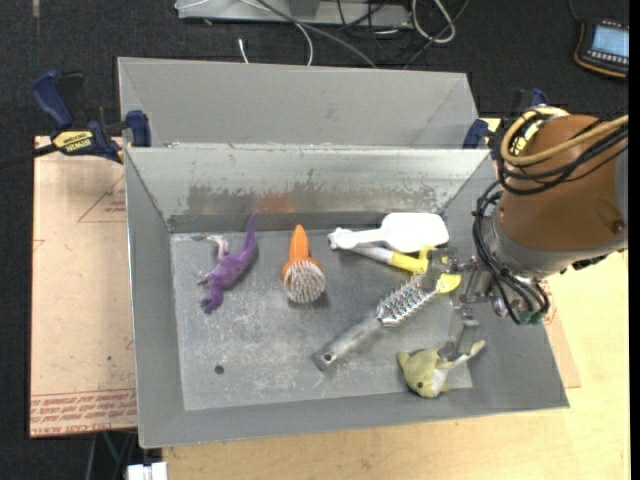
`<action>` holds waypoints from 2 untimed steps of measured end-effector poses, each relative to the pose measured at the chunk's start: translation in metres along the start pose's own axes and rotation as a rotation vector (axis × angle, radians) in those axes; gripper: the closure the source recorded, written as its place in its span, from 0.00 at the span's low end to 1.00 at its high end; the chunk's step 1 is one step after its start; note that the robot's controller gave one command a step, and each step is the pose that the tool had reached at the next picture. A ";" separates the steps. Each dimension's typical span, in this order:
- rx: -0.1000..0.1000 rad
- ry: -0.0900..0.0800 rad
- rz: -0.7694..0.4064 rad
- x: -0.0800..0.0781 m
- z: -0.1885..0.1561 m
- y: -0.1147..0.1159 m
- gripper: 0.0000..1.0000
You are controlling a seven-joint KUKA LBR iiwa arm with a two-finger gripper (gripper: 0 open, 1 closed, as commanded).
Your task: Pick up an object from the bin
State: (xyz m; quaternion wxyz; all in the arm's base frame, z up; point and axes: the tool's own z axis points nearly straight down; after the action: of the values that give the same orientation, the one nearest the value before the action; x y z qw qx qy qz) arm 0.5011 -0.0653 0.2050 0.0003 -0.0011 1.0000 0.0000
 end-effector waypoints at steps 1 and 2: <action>0.000 0.000 0.000 0.000 0.000 0.000 0.00; -0.001 0.004 -0.079 0.010 0.075 -0.036 0.00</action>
Offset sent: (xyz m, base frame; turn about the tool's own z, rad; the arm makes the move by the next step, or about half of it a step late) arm -0.0088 -0.0355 -0.0729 -0.0832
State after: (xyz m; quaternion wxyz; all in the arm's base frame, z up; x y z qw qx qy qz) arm 0.4909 -0.1013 0.1297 -0.0019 -0.0407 0.9992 0.0005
